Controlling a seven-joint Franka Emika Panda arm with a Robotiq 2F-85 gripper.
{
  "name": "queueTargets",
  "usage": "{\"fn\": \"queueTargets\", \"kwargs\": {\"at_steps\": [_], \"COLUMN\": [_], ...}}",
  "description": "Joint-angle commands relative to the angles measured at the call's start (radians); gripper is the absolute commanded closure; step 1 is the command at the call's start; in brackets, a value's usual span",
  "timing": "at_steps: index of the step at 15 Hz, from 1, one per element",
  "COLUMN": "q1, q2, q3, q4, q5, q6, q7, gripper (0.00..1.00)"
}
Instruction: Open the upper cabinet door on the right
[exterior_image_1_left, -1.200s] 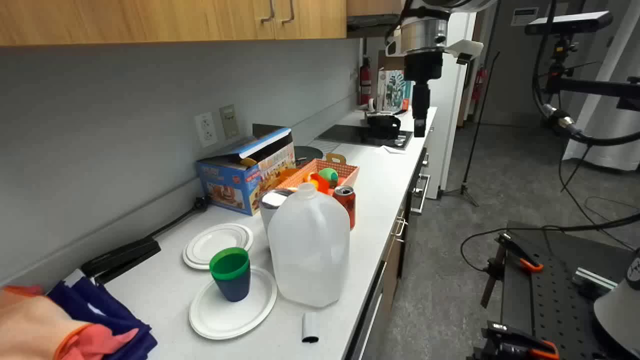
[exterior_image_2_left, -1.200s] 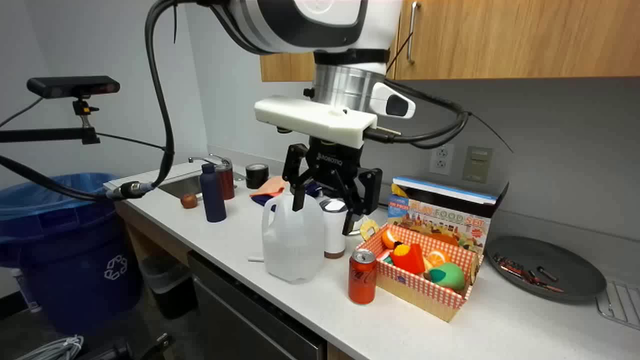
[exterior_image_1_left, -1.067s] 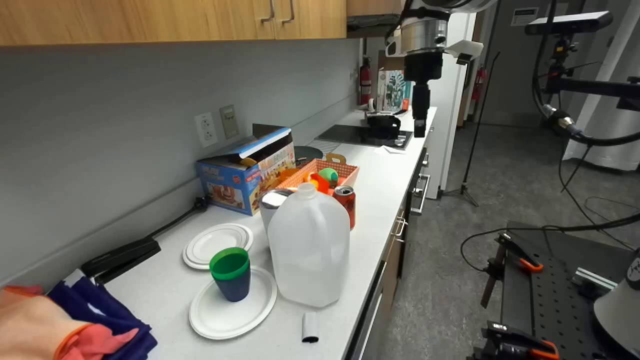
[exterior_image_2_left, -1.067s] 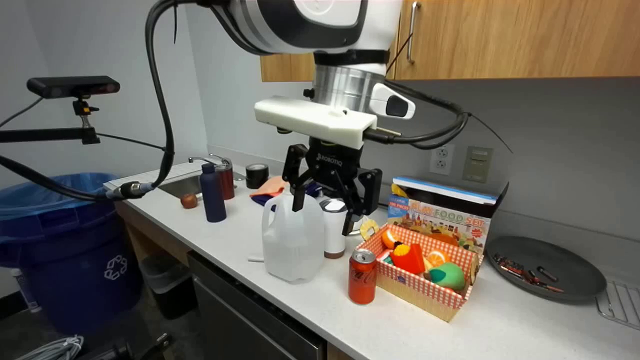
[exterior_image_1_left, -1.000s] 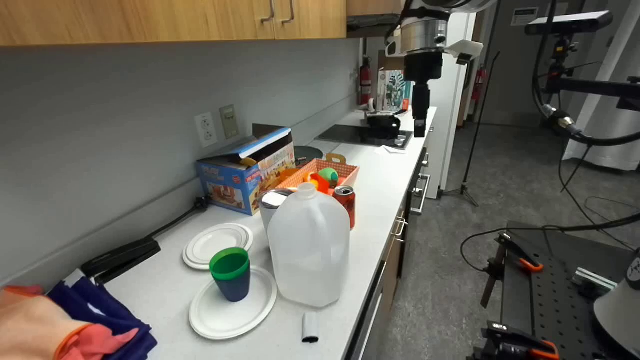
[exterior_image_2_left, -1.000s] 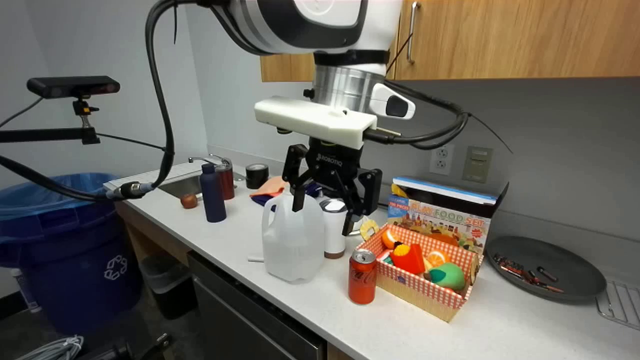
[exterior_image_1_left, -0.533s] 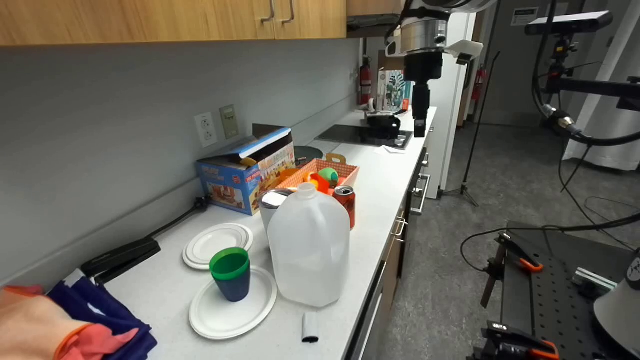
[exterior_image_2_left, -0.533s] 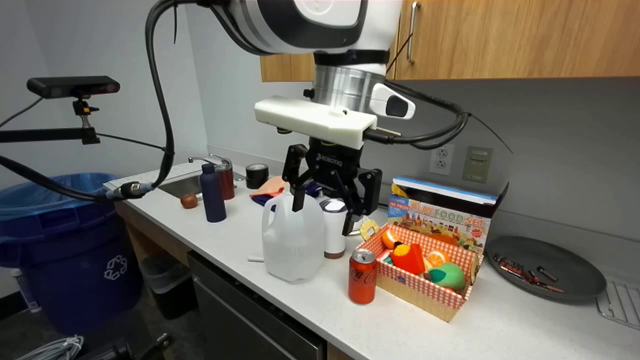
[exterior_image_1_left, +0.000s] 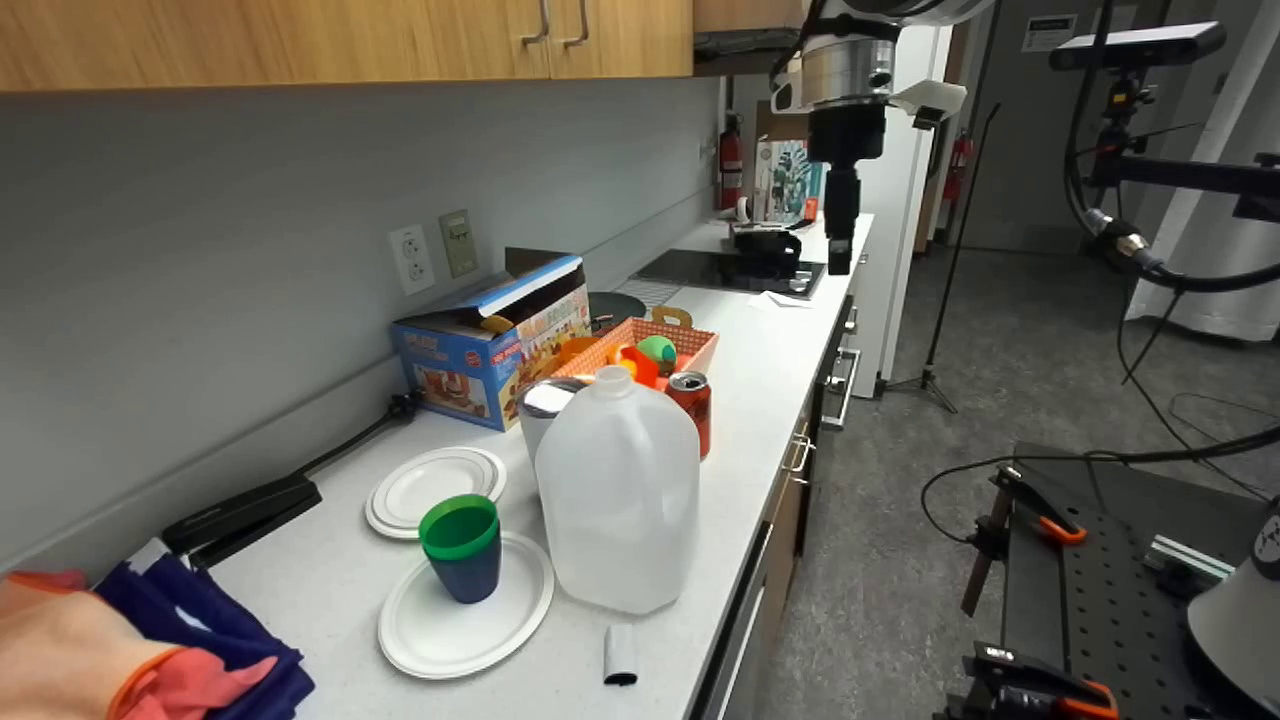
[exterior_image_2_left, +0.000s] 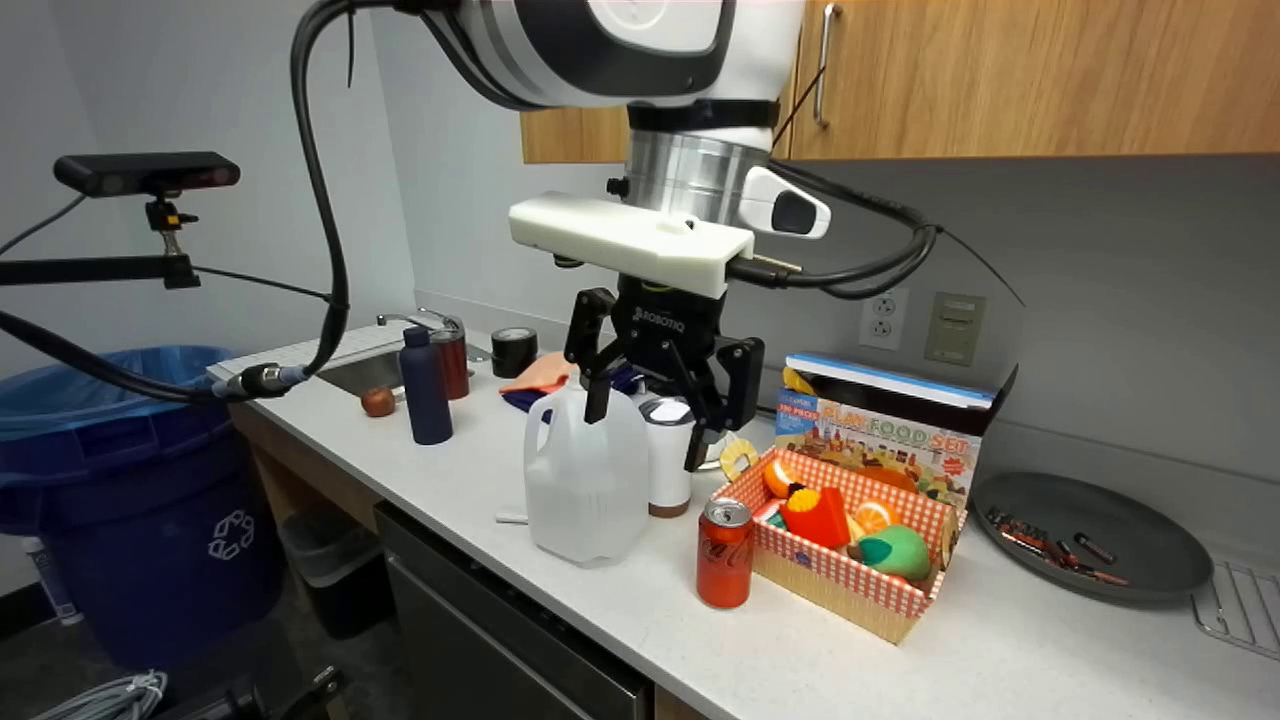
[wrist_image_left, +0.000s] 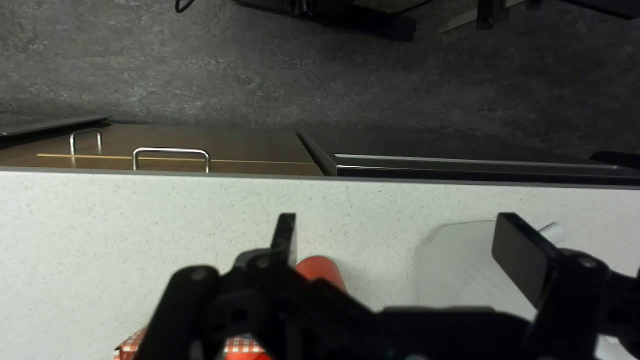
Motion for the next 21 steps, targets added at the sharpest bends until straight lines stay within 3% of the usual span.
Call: {"fn": "queueTargets", "kwargs": {"at_steps": [1,15,21], "q1": [-0.027,-0.026,-0.013], "q2": [0.002,0.005,0.000], "q3": [0.026,0.026,0.091], "q4": [0.001,0.005,0.008], "q5": [0.006,0.014,-0.040], "q6": [-0.002,-0.002,0.038], "q7": [-0.004,-0.010,0.075], "gripper": [0.00,0.00,0.00]}}
